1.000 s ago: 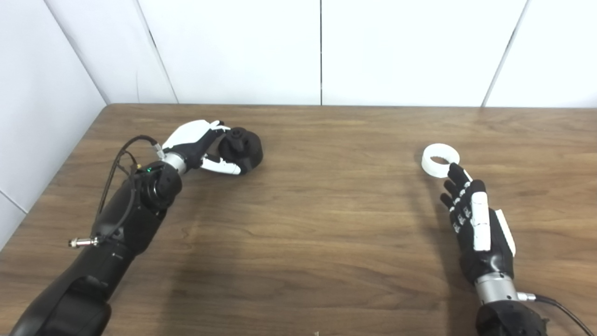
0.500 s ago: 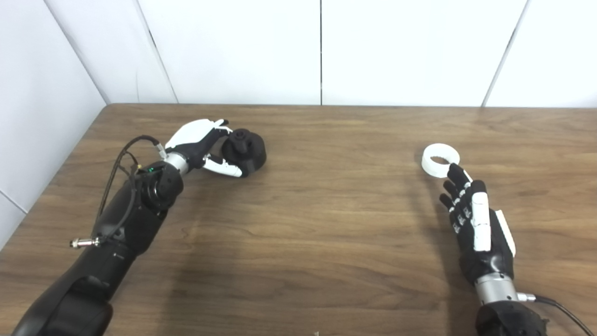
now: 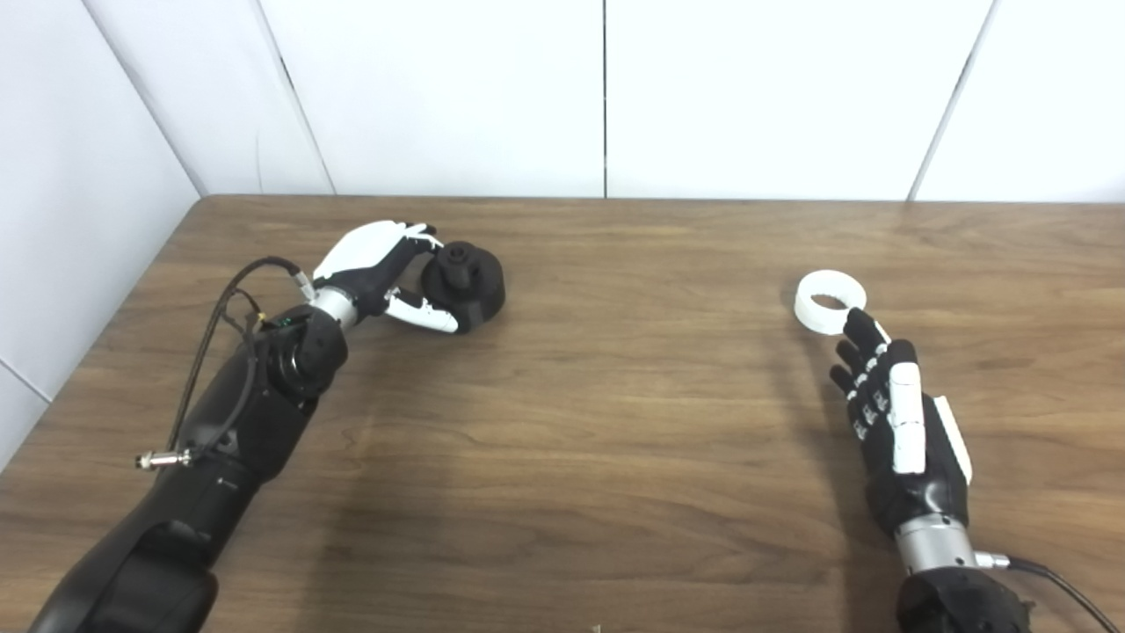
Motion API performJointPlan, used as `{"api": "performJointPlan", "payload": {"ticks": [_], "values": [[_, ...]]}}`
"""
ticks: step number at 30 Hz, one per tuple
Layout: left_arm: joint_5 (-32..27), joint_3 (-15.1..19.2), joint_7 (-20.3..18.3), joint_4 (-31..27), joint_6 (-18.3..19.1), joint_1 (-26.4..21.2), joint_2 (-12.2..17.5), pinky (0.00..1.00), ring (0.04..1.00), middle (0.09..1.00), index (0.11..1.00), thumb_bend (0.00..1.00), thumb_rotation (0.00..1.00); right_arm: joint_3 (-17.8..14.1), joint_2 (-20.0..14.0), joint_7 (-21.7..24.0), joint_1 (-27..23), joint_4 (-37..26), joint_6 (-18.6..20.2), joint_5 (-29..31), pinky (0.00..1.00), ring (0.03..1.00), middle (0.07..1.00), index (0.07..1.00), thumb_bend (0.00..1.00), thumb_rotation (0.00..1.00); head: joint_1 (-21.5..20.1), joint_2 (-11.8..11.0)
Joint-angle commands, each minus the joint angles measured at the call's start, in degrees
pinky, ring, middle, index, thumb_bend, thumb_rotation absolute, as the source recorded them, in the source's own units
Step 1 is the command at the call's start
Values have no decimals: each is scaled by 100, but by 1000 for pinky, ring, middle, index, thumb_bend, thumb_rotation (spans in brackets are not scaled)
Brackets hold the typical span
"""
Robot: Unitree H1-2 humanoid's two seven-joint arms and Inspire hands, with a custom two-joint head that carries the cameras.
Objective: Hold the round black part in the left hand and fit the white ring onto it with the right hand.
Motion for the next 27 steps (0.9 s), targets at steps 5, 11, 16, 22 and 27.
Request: {"api": "performJointPlan", "payload": {"ticks": [5,11,16,22,27], "values": [[50,79,145,-437,-70,-36,87,865,991,936,715,788,377,-18,33,53,209,-177,-213,29,954,963,957,918,533,1000,2,13],[124,5,24,-793,-23,141,82,836,985,941,720,782,386,-25,21,43,194,-190,-190,-5,949,954,949,912,535,1000,-13,14],[93,-2,-55,-1050,-22,292,46,859,993,940,715,795,395,-40,-4,67,178,-207,-165,1,945,954,949,910,533,1000,-16,29],[33,-12,-213,-1392,17,505,-7,892,1000,945,705,789,377,-34,-27,103,164,-213,-154,4,958,958,952,916,541,1000,-17,43],[57,-117,-379,-1758,-72,720,-33,928,1000,946,712,776,380,-24,-8,92,166,-256,-97,-31,946,959,949,911,538,1000,-9,61]]}}
